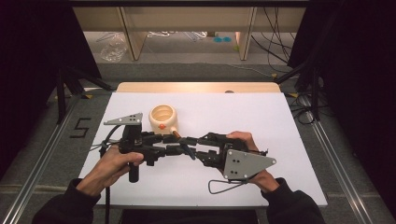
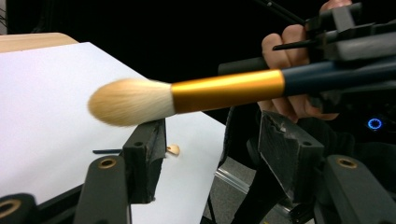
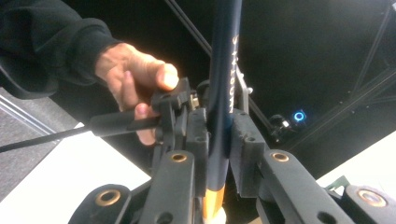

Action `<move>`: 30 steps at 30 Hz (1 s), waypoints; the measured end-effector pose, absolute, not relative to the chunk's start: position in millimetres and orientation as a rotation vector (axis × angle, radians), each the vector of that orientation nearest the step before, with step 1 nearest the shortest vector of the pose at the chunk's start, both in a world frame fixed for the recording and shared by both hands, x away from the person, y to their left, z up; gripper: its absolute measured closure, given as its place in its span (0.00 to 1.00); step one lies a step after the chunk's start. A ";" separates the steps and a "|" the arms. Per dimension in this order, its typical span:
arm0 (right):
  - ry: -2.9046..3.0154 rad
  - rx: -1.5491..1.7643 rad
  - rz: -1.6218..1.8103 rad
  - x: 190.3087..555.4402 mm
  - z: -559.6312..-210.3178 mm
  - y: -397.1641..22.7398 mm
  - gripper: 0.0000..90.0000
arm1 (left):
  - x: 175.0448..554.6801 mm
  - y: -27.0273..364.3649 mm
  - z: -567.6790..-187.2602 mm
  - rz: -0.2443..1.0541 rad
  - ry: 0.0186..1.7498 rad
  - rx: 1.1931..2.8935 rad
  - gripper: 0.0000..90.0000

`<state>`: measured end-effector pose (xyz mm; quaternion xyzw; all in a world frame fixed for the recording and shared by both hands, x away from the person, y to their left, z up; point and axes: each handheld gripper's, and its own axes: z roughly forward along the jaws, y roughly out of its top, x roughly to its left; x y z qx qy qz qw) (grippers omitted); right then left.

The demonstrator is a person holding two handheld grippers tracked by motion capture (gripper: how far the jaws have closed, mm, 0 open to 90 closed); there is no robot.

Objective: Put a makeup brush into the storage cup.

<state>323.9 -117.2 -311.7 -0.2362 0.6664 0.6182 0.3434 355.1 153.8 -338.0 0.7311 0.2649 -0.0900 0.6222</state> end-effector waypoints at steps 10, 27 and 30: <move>1.726 -0.568 1.625 326.8 -309.7 -121.3 0.89 | 352.8 151.5 -338.1 -0.094 0.604 1.723 0.45; 1.840 -0.421 1.691 339.6 -314.8 -124.6 0.89 | 348.4 151.1 -334.2 0.221 0.567 1.827 0.41; 1.852 -0.412 1.690 342.6 -314.7 -125.4 0.89 | 347.4 150.4 -333.7 0.222 0.555 1.836 0.41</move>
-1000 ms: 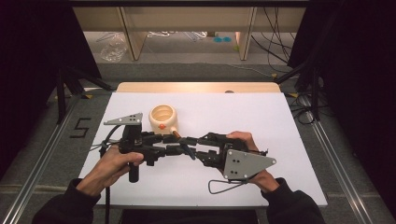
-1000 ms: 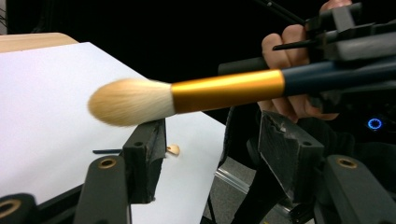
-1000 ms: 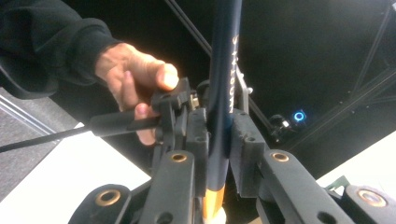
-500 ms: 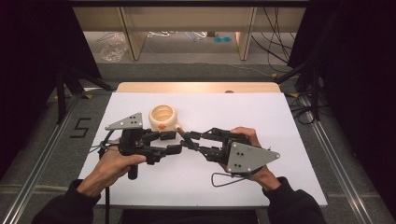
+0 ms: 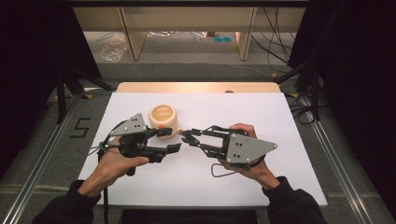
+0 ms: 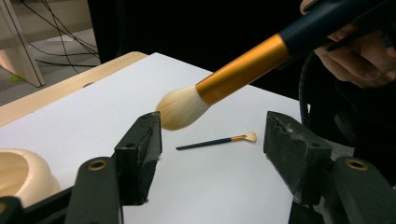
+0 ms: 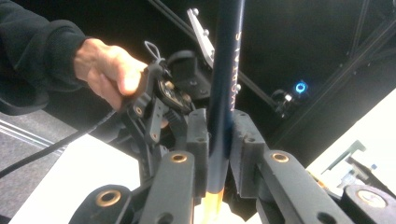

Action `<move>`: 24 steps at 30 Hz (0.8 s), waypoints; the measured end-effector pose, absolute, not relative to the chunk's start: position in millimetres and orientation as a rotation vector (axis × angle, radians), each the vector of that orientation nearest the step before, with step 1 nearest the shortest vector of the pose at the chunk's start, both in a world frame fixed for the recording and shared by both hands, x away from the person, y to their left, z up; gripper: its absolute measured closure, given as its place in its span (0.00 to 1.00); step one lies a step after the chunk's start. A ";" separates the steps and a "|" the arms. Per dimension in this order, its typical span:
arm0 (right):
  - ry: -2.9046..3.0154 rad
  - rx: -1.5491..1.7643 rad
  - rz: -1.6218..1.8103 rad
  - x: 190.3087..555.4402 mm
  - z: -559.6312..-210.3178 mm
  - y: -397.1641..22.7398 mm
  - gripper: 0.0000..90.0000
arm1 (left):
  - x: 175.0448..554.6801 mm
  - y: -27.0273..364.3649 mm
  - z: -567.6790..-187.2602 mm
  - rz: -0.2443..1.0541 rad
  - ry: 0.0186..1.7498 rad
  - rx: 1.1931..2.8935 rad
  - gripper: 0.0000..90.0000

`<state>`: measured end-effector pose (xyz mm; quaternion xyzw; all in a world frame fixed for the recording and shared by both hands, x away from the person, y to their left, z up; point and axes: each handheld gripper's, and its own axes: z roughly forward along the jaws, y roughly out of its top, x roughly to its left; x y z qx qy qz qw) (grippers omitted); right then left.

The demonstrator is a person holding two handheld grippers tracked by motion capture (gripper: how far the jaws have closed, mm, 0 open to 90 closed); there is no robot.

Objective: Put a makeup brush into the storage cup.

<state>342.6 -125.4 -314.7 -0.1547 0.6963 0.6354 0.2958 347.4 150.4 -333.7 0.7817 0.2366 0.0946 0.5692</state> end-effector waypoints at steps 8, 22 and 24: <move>1.903 -0.350 1.796 346.9 -318.9 -121.0 0.89 | 343.3 142.7 -334.4 0.234 0.495 1.859 0.43; 1.998 -0.211 1.966 354.0 -328.7 -117.1 0.89 | 341.6 130.7 -337.6 0.276 0.376 1.859 0.67; 2.014 -0.198 1.972 354.2 -330.1 -116.7 0.89 | 341.1 131.1 -336.9 0.303 0.355 1.875 0.75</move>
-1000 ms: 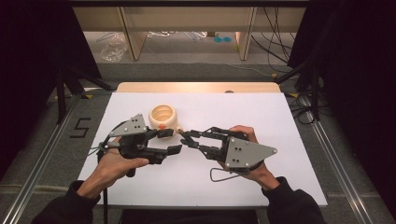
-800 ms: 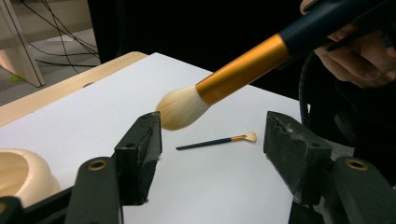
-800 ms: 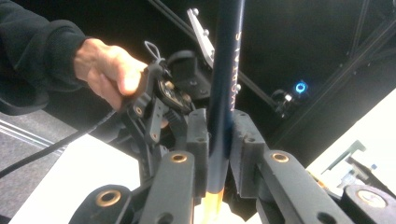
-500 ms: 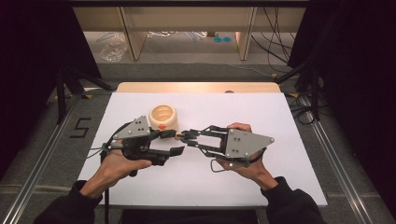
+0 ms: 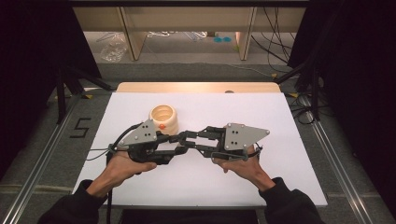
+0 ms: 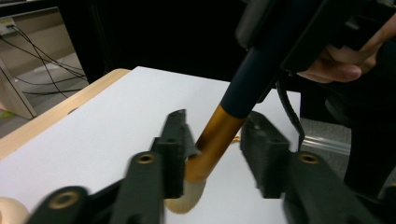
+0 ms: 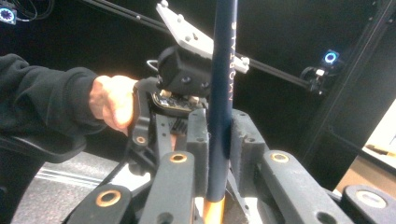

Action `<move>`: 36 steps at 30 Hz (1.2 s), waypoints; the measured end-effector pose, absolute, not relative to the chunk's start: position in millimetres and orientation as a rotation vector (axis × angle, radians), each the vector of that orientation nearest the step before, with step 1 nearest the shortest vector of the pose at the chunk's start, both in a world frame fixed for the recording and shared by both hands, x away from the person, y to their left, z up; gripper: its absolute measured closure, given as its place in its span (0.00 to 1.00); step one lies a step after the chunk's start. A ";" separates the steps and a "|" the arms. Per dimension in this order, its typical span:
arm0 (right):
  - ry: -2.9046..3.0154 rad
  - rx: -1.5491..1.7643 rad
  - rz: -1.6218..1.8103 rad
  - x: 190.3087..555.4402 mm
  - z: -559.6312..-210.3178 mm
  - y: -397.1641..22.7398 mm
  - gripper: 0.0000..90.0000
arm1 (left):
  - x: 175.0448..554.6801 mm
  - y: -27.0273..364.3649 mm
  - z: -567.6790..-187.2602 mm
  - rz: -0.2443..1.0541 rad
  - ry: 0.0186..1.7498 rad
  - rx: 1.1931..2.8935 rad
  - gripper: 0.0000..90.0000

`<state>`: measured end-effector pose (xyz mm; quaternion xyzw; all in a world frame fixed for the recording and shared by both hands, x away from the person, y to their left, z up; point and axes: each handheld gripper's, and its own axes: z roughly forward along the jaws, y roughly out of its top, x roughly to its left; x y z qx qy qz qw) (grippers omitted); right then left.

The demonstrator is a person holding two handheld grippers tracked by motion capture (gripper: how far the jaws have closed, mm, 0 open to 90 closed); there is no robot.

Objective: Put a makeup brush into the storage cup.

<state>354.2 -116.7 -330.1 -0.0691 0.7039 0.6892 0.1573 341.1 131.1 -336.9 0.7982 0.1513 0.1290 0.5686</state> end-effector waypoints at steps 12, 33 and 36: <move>2.221 -0.088 1.865 362.9 -327.4 -120.9 0.76 | 335.9 131.3 -341.6 0.443 0.261 2.095 0.86; 2.576 0.074 1.438 346.9 -290.2 -130.0 0.85 | 334.0 120.1 -361.4 0.486 0.163 2.317 0.86; 2.616 0.084 1.375 345.9 -292.2 -127.6 0.87 | 333.7 119.4 -362.7 0.502 0.151 2.345 0.86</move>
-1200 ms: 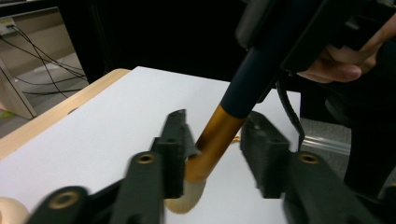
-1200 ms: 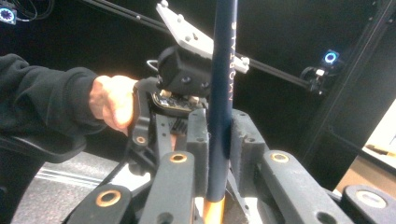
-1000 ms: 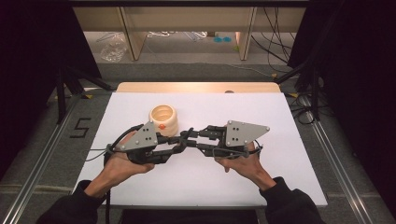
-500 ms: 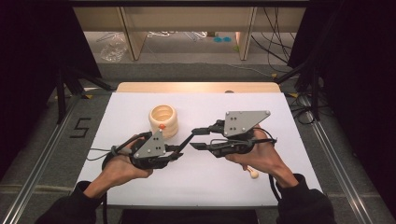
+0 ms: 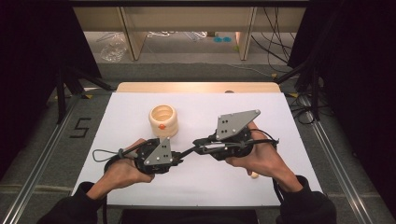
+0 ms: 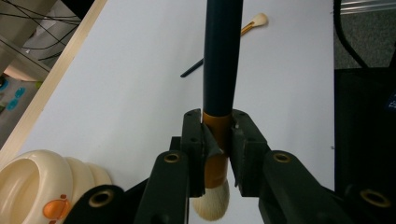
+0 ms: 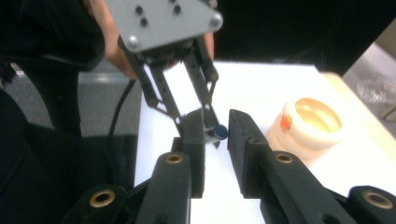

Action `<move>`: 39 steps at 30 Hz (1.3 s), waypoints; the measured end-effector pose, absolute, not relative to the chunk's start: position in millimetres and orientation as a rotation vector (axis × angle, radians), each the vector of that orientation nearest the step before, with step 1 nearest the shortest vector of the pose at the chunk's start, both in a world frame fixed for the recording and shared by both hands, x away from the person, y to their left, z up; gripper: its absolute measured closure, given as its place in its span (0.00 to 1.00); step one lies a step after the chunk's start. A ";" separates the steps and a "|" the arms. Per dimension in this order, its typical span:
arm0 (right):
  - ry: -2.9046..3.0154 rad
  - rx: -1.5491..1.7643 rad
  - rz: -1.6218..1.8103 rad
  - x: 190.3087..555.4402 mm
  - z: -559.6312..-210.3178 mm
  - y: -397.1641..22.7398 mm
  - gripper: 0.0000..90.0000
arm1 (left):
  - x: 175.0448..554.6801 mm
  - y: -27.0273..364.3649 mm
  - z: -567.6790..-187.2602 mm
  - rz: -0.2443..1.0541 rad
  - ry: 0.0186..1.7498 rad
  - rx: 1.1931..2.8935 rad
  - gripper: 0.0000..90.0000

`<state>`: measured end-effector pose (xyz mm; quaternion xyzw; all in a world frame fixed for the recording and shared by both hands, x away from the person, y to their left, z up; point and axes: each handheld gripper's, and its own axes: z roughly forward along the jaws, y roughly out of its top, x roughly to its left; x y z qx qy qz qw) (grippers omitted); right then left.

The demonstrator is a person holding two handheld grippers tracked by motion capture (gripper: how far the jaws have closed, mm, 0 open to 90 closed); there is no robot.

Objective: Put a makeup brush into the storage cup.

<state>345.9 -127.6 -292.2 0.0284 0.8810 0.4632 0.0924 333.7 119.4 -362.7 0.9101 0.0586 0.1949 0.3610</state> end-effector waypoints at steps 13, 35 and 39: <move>2.709 0.112 1.226 346.2 -301.6 -115.9 0.90 | 331.0 115.4 -366.6 0.529 0.122 2.400 0.86; 2.774 0.081 1.025 341.5 -307.5 -105.9 0.91 | 329.3 111.7 -371.6 0.560 0.094 2.441 0.85; 2.780 0.113 1.048 343.2 -308.3 -107.2 0.91 | 328.7 111.7 -370.7 0.576 0.092 2.450 0.85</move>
